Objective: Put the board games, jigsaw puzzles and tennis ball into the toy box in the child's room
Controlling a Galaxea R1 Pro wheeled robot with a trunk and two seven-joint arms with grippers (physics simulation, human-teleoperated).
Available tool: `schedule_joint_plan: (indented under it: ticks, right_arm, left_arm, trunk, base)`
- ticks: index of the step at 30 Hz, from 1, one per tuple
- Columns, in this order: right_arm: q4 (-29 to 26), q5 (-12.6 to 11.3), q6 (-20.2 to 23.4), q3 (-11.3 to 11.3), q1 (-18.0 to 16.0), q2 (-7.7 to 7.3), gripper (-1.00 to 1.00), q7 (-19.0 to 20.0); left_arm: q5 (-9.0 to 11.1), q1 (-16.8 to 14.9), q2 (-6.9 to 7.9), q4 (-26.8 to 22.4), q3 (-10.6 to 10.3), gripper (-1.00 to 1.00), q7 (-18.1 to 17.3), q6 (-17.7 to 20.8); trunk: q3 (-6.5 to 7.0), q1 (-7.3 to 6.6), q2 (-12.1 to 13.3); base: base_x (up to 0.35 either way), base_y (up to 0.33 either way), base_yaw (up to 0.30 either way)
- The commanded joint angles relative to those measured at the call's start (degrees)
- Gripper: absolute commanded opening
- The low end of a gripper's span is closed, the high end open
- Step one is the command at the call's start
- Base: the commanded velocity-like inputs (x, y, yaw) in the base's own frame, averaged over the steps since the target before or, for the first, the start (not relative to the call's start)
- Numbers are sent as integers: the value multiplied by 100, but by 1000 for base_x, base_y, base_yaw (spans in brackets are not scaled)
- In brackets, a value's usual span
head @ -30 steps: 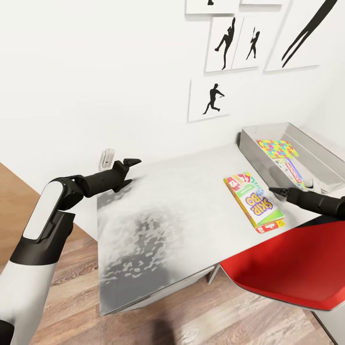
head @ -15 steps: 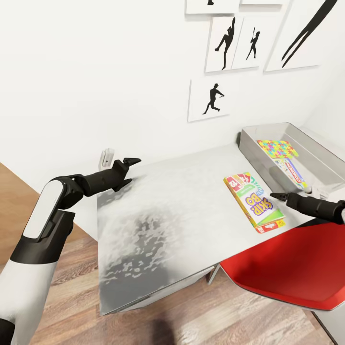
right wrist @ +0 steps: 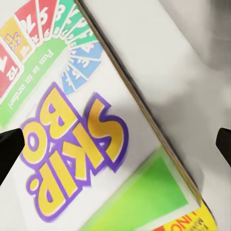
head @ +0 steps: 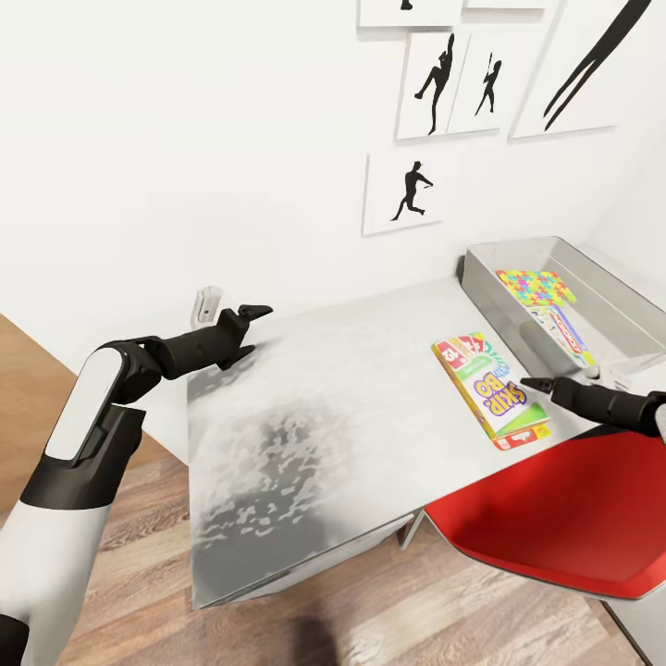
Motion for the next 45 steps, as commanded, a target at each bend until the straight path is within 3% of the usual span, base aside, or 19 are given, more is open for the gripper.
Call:
schedule_joint_plan:
  ticks: [1, 22, 45]
  right_arm:
    - [11, 56, 26, -7, -4, 3, 100, 59]
    - [54, 55, 26, -1, 45, 298, 100, 47]
    - [140, 55, 26, 29, 92, 346, 100, 48]
  left_arm:
    - [50, -5, 3, -5, -4, 100, 52, -8]
    - [47, -5, 3, -11, -5, 100, 40, -8]
    - [54, -5, 3, -8, -6, 100, 51, -8]
  trunk:
    - [-5, 0, -3]
    - [-5, 0, -3]
    - [-5, 0, -3]
  base:
    - [0, 0, 0]
    - [0, 0, 0]
    - [0, 0, 0]
